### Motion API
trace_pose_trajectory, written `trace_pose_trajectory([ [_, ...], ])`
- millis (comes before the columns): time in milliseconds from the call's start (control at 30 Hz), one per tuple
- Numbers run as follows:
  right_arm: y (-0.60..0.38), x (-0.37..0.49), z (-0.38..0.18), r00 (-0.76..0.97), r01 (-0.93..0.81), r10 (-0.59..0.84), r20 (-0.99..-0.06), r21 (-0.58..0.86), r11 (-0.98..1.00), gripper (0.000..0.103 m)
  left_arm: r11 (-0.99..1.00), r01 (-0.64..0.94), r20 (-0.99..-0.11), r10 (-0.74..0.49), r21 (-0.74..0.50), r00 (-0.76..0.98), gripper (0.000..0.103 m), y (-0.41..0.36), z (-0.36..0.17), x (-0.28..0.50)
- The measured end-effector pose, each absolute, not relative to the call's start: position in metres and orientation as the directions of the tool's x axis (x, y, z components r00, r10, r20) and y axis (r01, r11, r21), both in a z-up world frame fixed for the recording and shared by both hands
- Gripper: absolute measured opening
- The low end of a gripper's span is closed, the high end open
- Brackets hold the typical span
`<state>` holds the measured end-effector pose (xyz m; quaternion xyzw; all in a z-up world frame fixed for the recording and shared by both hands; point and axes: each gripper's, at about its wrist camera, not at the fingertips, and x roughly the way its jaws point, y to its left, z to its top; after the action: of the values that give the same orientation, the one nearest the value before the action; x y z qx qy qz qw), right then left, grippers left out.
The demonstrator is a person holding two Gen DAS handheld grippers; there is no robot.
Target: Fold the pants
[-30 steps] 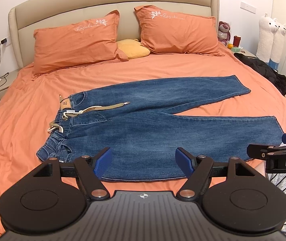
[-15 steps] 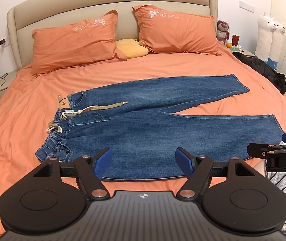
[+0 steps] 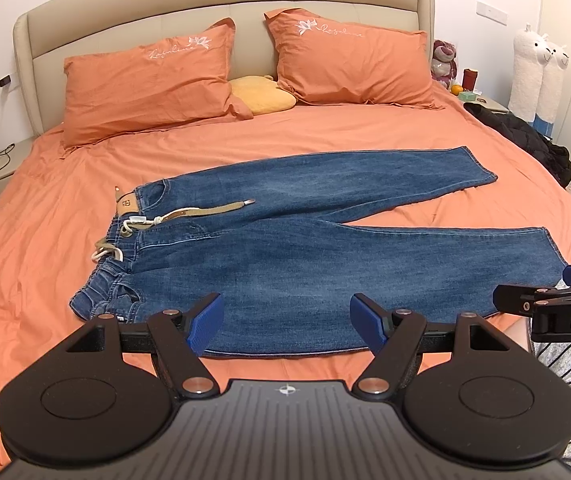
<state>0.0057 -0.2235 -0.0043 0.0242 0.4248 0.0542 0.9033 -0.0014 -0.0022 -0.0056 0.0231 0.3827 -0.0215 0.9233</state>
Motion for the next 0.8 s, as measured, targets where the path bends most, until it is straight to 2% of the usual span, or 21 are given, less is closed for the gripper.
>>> trace_pose_trajectory([
  [800,-0.2247,0.0047,-0.0063,0.631,-0.076,0.119,-0.767,0.092,0.993,0.098,0.998,0.055,-0.707,-0.025,0.020,0.707,0.084,0.0024,-0.0070,-0.0058],
])
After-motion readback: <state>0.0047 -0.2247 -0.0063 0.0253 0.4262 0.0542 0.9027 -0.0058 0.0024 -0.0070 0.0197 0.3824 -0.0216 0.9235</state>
